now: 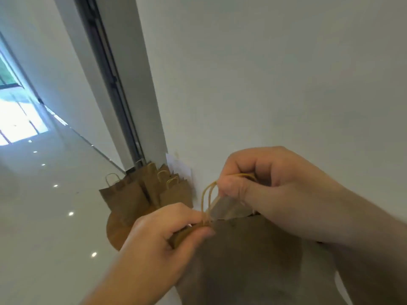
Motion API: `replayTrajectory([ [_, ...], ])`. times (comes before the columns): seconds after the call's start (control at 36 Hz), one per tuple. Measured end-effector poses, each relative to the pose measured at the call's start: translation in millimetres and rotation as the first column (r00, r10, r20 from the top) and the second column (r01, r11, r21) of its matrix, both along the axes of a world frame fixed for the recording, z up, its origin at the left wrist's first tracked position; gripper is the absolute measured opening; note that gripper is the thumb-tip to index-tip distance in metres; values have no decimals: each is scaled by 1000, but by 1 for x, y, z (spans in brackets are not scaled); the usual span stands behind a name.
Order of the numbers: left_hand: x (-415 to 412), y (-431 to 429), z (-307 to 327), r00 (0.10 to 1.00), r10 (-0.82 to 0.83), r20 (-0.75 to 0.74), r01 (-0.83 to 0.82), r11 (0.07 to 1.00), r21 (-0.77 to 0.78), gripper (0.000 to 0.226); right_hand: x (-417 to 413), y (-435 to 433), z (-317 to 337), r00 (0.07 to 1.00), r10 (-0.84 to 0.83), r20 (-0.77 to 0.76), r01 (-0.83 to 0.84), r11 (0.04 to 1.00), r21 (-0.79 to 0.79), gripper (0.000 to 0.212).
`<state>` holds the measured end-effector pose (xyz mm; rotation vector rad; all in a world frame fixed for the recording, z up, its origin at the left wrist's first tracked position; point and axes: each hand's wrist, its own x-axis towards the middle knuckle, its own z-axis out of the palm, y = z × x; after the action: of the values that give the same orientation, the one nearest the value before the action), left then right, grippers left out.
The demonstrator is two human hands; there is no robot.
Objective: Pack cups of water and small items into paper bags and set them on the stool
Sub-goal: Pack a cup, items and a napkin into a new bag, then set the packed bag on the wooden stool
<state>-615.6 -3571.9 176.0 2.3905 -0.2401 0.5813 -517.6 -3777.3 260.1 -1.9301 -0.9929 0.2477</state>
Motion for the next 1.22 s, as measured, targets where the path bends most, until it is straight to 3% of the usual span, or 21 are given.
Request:
replayTrajectory([
  [0.17,-68,59,10,974,225,-18,-225,974,24,8,-26,82,13,978,208,11,-207,976,-63,26],
  [0.33,-120,133,-4,911,388,-140,-387,921,34,12,-49,178,-5,948,312,62,-291,929,-227,17],
  [0.47,-141,207,-46,856,434,-280,-433,899,71,12,-65,258,-31,884,453,113,-364,821,-440,10],
  [0.58,-141,268,-87,815,414,-407,-395,909,133,5,-71,318,-64,847,489,208,-295,759,-580,7],
  [0.64,-137,295,-107,810,411,-419,-376,911,169,18,-68,348,-85,829,498,255,-246,733,-634,14],
  [0.78,-111,351,-153,777,428,-461,-354,903,242,30,-51,405,-137,865,392,314,-100,747,-657,25],
  [1.0,-24,423,-206,728,432,-532,-306,900,312,30,9,468,-205,978,155,141,-33,780,-625,15],
  [1.14,48,457,-239,701,401,-590,-276,915,293,24,56,505,-250,999,36,8,-24,804,-595,7],
  [1.22,86,475,-264,668,409,-621,-282,912,297,33,83,525,-275,997,-31,-76,-18,819,-574,5],
])
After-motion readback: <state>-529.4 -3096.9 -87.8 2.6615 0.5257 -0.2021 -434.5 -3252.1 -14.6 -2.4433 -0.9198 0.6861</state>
